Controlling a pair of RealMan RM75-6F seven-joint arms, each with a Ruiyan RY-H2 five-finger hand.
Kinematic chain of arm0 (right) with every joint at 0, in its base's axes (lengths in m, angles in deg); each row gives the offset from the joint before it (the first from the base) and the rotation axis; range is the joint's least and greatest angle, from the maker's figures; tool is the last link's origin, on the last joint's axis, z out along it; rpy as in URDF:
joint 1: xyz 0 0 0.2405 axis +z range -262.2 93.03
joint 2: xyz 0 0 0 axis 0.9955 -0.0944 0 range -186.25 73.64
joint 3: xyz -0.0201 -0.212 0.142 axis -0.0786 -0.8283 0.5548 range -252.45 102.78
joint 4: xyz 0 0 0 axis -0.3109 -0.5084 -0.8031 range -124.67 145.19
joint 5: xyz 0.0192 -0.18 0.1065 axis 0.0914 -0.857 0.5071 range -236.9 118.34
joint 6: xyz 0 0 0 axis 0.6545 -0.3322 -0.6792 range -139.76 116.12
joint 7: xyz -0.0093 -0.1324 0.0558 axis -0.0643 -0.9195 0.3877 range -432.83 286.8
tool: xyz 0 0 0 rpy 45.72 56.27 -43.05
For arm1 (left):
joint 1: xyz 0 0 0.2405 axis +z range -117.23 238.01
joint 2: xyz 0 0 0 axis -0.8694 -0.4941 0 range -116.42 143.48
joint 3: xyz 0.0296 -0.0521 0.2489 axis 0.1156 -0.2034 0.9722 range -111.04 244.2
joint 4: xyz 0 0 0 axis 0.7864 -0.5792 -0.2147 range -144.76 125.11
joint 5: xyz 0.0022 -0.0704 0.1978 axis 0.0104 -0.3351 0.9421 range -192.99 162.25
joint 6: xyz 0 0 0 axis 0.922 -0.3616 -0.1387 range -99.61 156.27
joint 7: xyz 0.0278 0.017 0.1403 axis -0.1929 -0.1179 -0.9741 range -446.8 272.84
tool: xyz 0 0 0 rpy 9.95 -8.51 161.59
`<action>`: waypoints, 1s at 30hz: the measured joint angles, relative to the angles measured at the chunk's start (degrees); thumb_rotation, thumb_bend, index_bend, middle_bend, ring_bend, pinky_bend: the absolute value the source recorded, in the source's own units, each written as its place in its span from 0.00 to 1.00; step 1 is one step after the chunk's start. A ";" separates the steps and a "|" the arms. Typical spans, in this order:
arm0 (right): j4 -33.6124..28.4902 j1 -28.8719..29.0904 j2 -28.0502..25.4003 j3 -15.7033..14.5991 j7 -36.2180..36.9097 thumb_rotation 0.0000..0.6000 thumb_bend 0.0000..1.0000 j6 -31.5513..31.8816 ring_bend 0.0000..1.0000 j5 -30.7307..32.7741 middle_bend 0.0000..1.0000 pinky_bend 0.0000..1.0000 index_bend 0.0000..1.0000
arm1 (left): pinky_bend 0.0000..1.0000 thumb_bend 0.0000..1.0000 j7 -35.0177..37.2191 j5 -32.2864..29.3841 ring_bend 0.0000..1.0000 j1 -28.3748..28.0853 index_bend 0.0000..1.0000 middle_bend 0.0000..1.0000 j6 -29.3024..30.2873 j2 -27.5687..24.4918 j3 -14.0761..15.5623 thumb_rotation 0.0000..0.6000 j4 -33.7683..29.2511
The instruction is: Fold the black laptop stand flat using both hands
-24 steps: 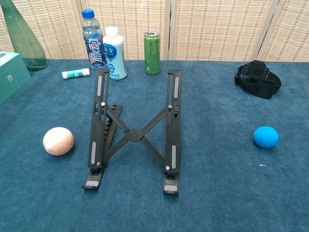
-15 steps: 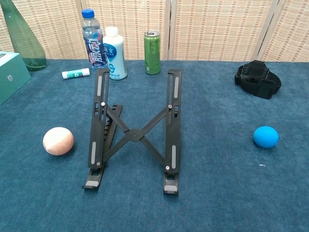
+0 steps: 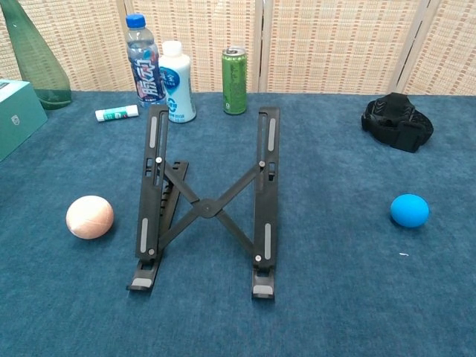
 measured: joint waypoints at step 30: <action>3.35 22.70 5.65 3.78 66.20 1.00 0.00 -28.19 0.00 -0.03 0.13 0.00 0.00 | 0.00 0.19 0.95 1.09 0.00 -0.15 0.00 0.00 -0.17 -0.07 0.43 1.00 0.30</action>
